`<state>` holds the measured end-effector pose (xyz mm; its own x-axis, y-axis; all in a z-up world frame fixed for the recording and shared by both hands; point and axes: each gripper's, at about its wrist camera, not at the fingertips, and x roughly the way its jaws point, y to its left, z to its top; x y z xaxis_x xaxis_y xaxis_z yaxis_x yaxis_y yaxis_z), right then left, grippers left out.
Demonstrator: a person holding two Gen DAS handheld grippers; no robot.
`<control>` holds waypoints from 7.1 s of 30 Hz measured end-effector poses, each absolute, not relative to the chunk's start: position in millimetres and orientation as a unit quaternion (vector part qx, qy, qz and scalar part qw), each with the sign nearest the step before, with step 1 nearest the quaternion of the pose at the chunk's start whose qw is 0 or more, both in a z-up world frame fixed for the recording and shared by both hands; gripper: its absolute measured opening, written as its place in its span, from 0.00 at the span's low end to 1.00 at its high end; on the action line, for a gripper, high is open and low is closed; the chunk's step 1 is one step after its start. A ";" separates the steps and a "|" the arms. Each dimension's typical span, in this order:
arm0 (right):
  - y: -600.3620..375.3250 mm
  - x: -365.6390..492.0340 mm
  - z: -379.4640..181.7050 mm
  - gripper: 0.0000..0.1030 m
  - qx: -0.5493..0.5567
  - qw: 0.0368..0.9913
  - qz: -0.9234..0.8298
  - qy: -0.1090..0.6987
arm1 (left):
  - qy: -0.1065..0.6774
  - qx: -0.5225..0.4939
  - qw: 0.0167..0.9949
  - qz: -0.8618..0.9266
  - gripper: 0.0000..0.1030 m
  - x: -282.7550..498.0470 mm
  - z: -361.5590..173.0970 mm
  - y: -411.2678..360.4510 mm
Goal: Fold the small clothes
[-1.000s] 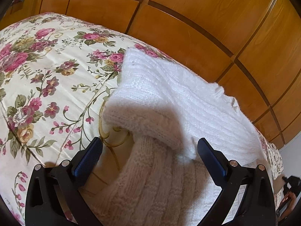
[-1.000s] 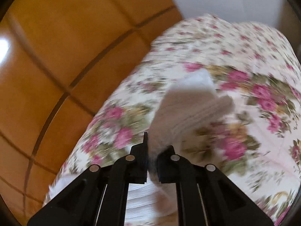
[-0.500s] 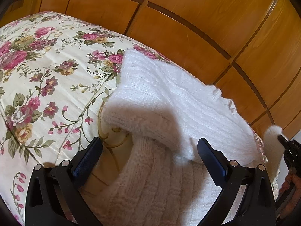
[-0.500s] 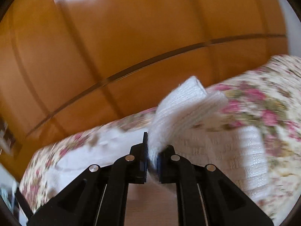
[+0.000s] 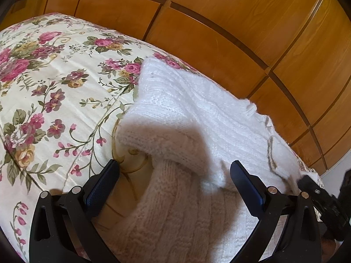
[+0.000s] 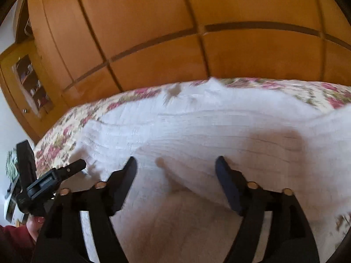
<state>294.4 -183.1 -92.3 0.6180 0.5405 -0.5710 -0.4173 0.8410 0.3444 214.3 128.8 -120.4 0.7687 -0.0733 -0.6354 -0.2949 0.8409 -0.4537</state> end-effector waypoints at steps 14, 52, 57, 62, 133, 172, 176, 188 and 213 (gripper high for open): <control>-265.6 268.7 -125.4 0.94 0.084 0.920 -0.003 0.384 | 0.286 -0.253 0.924 0.020 0.96 200.3 -57.7 94.2; -291.5 265.1 -132.3 0.95 0.155 0.915 -0.040 0.369 | 0.348 -0.272 0.897 -0.026 0.05 277.8 -114.9 86.1; -297.6 269.3 -126.2 0.96 0.167 0.909 -0.045 0.379 | 0.346 -0.296 0.890 -0.043 0.06 276.4 -124.4 90.2; -316.5 302.6 -126.3 0.97 0.193 0.894 -0.070 0.399 | 0.339 -0.312 0.885 -0.060 0.10 275.2 -127.7 91.5; -346.3 150.2 -127.8 0.50 0.272 0.870 0.169 0.375 | 0.324 -0.199 0.923 -0.052 0.77 128.9 -99.7 106.7; -349.0 46.9 -103.3 0.06 0.360 0.779 0.430 0.281 | 0.304 -0.327 0.843 -0.302 0.05 -11.1 -61.0 122.8; -355.2 42.1 -91.2 0.06 0.383 0.767 0.448 0.255 | 0.282 -0.339 0.838 -0.323 0.05 -25.5 -44.1 122.7; -393.0 -2.9 -68.2 0.06 0.427 0.737 0.486 0.197 | 0.271 -0.366 0.793 -0.404 0.05 -67.6 -5.3 135.6; -408.8 164.0 -111.5 0.07 0.590 0.692 0.325 0.259 | 0.335 -0.411 0.808 -0.257 0.05 92.3 -47.5 152.6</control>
<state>164.0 -408.8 -111.5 0.6541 0.7560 0.0253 -0.1450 0.0925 0.9851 92.3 152.6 -47.5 0.6436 -0.6906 -0.3300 0.1401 0.5302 -0.8362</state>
